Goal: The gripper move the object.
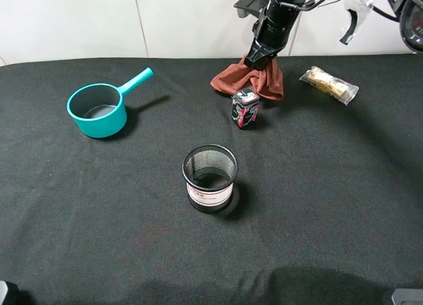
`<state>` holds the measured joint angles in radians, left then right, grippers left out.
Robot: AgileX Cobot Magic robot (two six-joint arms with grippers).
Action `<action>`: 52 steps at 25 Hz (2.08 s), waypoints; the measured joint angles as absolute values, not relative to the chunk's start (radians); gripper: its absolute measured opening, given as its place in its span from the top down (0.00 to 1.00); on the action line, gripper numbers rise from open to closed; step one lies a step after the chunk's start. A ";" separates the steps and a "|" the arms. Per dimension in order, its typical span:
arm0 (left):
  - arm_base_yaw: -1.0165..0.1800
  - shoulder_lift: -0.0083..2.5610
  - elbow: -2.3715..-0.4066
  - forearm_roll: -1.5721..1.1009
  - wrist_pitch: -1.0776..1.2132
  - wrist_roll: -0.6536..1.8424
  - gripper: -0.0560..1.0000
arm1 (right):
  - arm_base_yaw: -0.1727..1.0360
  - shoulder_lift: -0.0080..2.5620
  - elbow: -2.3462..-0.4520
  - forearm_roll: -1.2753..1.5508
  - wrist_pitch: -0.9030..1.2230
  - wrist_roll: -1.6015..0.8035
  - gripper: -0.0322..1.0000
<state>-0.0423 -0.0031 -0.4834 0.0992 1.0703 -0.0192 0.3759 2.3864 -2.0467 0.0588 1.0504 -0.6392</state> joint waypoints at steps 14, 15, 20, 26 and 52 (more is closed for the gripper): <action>-0.042 -0.003 -0.483 0.099 1.070 -0.019 0.28 | 0.376 2.416 -2.047 0.061 1.037 -0.639 0.95; -0.042 -0.003 -0.483 0.099 1.070 -0.019 0.28 | 0.376 2.417 -2.047 0.061 1.037 -0.639 0.95; -0.042 -0.003 -0.483 0.099 1.070 -0.019 0.28 | 0.376 2.436 -2.048 0.062 1.036 -0.639 0.95; -0.042 -0.003 -0.483 0.099 1.070 -0.019 0.28 | 0.376 2.463 -2.048 0.066 1.033 -0.639 0.95; -0.042 -0.003 -0.483 0.099 1.070 -0.019 0.28 | 0.376 2.474 -2.048 0.070 1.029 -0.635 0.95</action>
